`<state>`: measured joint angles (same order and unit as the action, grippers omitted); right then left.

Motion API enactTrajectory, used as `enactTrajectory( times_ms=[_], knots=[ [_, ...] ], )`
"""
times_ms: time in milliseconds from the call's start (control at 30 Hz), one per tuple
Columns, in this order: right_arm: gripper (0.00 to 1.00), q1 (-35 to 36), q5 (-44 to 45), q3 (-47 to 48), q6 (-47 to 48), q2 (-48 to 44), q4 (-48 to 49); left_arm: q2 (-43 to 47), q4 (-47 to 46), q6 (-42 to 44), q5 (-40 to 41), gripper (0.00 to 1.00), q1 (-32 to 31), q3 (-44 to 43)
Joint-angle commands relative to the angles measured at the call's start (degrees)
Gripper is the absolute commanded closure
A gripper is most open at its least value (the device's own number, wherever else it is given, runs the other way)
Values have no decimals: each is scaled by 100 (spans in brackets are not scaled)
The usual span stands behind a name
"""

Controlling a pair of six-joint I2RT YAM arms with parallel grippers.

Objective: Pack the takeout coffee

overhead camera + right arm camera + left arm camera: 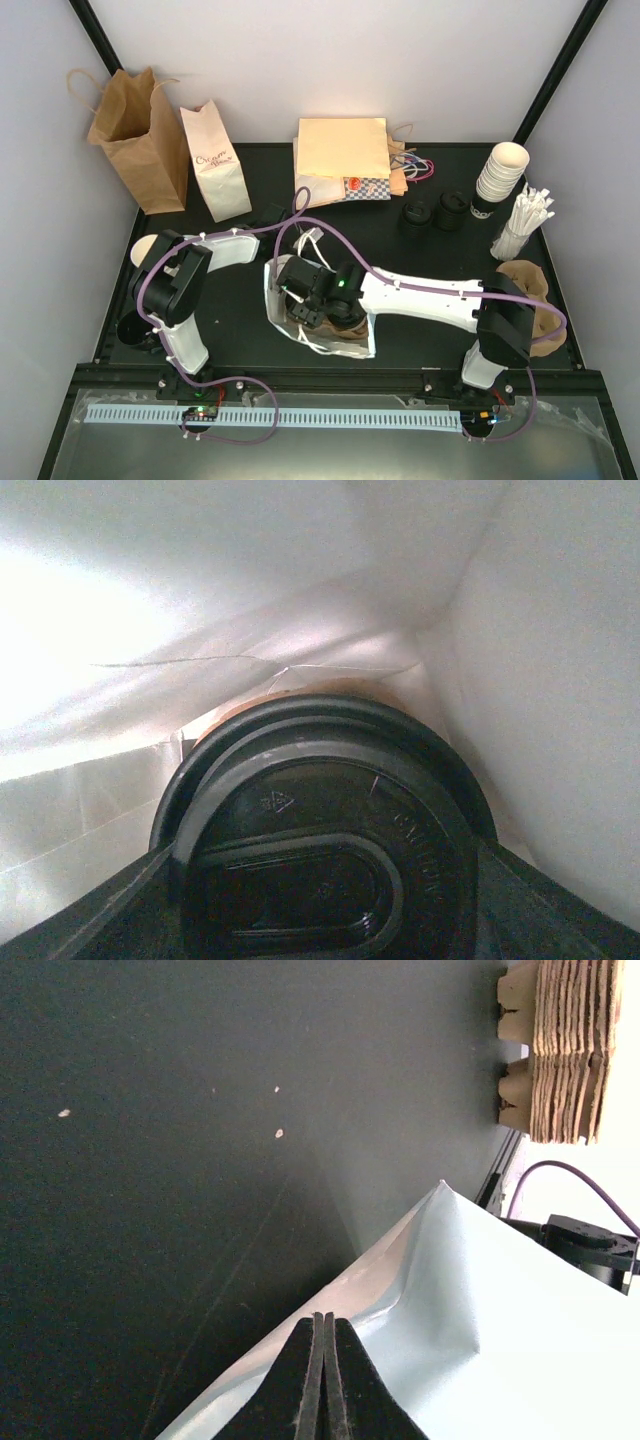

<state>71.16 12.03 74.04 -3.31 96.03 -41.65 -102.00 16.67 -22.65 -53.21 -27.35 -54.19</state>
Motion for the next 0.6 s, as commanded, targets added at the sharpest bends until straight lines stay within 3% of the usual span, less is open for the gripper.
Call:
enactTrajectory(
  times_ms=[0,233,567],
  knots=[
    [58,-293,-1170,-418,50,586,-581,4,280,-2,-199,98,-81,12],
    [58,-639,-1929,-433,63,701,-623,12,303,20,-193,98,-73,7],
    [58,-871,-2222,-336,-26,717,-667,34,297,17,-173,98,-76,55]
  ],
)
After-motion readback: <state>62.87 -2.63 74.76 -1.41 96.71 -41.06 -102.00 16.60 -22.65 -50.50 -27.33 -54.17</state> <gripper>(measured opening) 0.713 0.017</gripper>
